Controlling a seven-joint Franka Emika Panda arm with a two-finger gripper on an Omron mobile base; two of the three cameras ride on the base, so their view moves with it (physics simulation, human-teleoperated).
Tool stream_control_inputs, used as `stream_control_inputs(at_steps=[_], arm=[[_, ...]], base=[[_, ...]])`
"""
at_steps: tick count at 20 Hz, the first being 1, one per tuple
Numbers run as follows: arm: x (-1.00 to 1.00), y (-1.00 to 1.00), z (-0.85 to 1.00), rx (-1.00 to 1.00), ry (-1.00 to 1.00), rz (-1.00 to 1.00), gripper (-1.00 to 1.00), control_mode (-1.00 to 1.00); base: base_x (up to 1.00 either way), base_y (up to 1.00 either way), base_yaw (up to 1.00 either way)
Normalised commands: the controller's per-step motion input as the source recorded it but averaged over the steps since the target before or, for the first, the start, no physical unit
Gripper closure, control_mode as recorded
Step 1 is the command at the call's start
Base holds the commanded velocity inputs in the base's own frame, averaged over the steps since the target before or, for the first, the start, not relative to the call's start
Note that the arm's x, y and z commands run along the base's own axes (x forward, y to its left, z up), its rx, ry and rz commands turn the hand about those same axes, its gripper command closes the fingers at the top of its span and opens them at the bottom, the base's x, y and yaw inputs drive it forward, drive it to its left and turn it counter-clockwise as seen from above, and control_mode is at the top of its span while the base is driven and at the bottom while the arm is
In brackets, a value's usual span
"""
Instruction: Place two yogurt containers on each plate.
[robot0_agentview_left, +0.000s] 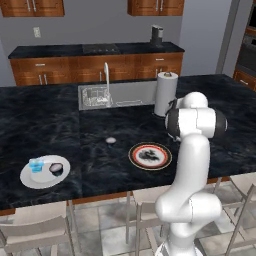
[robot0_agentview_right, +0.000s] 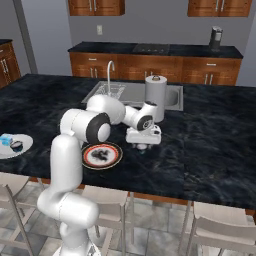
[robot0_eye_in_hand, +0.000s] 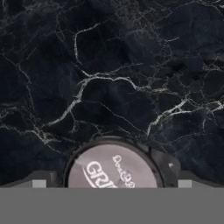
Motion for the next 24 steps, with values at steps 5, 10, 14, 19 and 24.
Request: stream_control_inputs(at_steps=[5,10,14,19,24], arm=[[0.09,0.00,-0.34,-0.01,0.00,0.00,-1.00,-1.00],[0.17,0.00,-0.21,0.00,0.00,0.00,1.00,-1.00],[-0.02,0.01,0.14,0.00,0.00,0.00,1.00,-1.00],[-0.35,0.51,0.36,0.05,0.00,0.00,1.00,-1.00],[-0.47,0.76,0.25,0.07,0.00,-0.05,1.00,-1.00]], base=[[0.00,0.00,0.00],[0.00,0.00,0.00],[0.00,0.00,0.00],[0.00,0.00,0.00],[0.00,0.00,0.00]])
